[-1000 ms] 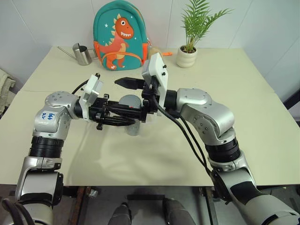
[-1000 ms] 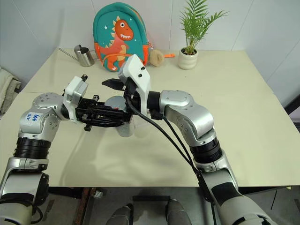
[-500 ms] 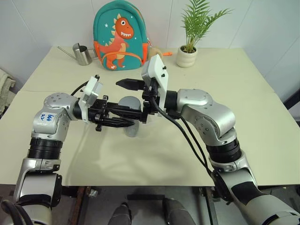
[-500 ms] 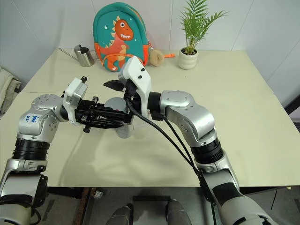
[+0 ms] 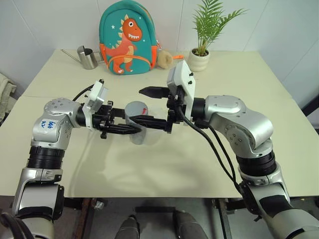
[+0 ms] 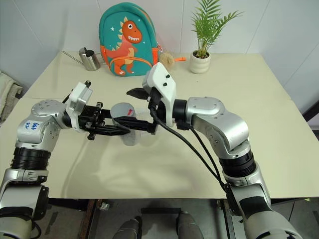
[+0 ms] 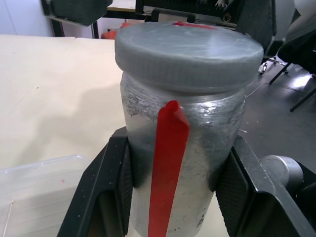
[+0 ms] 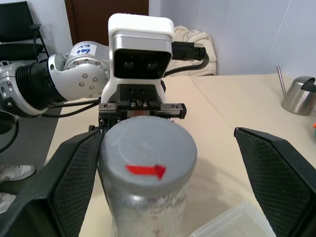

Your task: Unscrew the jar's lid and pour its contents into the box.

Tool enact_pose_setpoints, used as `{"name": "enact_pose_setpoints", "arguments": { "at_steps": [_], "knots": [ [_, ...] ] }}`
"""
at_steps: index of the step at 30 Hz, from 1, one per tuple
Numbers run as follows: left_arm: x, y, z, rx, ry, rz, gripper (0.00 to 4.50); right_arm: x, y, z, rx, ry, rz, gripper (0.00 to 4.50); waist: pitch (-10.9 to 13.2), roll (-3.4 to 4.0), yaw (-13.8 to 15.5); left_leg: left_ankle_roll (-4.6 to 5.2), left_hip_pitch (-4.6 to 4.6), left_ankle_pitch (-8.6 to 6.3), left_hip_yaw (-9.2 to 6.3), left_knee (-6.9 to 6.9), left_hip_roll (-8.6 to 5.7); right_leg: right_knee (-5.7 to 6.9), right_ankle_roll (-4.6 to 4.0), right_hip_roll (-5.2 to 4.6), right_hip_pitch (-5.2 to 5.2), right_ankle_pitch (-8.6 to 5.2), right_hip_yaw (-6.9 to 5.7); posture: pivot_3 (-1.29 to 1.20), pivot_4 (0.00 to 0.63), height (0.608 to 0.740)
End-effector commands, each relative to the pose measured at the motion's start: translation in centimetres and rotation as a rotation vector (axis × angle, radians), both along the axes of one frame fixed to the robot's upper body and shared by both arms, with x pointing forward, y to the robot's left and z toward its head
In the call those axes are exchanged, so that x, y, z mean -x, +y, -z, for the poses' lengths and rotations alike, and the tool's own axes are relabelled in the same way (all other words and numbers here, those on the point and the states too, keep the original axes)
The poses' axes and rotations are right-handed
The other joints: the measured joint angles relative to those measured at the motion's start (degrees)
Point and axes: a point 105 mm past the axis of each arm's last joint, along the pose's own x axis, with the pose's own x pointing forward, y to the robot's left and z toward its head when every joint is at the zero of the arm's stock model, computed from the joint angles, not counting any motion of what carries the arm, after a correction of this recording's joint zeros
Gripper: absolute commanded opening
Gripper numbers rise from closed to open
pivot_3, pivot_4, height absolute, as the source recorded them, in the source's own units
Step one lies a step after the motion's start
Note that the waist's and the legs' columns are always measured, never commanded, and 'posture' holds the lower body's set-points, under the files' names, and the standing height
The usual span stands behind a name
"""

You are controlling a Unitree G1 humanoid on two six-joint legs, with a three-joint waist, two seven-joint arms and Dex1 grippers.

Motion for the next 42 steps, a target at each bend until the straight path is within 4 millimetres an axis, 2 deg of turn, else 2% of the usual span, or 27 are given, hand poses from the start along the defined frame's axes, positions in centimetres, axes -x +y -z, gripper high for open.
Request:
{"name": "enact_pose_setpoints", "arguments": {
  "at_steps": [1,9,12,16,19,22,27,42],
  "knots": [
    [0.3,0.8,-0.9,0.013,-0.038,-0.008,1.86,0.2,-1.7,-1.2,-0.026,-0.041,0.060,4.46,0.00,0.00,0.04,0.00,0.00,0.00,0.00,0.00,0.00,0.00,0.00,-0.01,0.00,0.00,0.00,0.00,0.150,0.740],
    [0.1,0.9,-0.7,0.018,-0.028,-0.016,1.86,1.0,-2.7,-1.1,-0.007,-0.037,0.073,4.46,0.00,0.00,0.08,0.00,-0.01,0.00,0.01,0.00,0.00,0.00,-0.01,0.00,-0.01,-0.01,0.00,0.00,0.150,0.740],
    [0.0,0.9,-0.6,0.021,-0.025,-0.016,1.86,1.6,-2.7,-1.6,-0.013,-0.048,0.061,4.46,0.00,0.00,0.10,0.00,-0.02,0.00,0.01,0.00,0.00,0.00,-0.01,0.00,-0.01,-0.01,0.00,0.00,0.150,0.740],
    [0.0,0.3,-0.7,0.033,-0.029,0.007,1.86,1.6,-1.3,-3.1,-0.093,-0.045,0.031,4.46,0.00,0.00,-0.05,0.00,-0.01,0.00,0.01,0.00,0.00,0.01,-0.01,0.00,-0.02,-0.01,0.01,0.00,0.150,0.740],
    [-0.1,-0.2,-0.8,0.043,-0.029,0.023,1.86,1.5,-0.4,-3.2,-0.115,-0.034,0.011,4.46,0.00,0.00,0.05,0.01,0.00,0.01,0.01,0.00,0.02,0.06,-0.03,0.02,-0.03,-0.01,0.00,0.00,0.150,0.740],
    [0.0,-1.0,-0.7,0.048,-0.023,0.056,1.86,1.4,1.7,-2.3,-0.103,-0.001,-0.042,4.46,0.00,0.00,0.04,0.01,-0.02,0.01,0.01,0.01,0.00,0.04,-0.02,0.00,-0.03,-0.01,0.00,0.00,0.150,0.740],
    [0.2,-1.4,-0.9,0.049,-0.026,0.073,1.86,1.1,3.2,-1.2,-0.076,0.024,-0.089,4.46,0.00,0.00,0.00,0.01,-0.03,0.01,0.02,0.01,0.01,0.09,-0.03,0.01,-0.08,-0.01,0.01,0.00,0.150,0.740],
    [0.6,-1.9,-0.9,0.041,-0.030,0.094,1.86,0.2,4.4,-1.0,-0.060,0.009,-0.113,4.46,0.00,0.00,-0.05,0.00,-0.03,0.01,0.01,0.02,0.01,0.17,-0.03,0.02,-0.11,-0.02,0.01,0.00,0.150,0.740]
  ]
}}
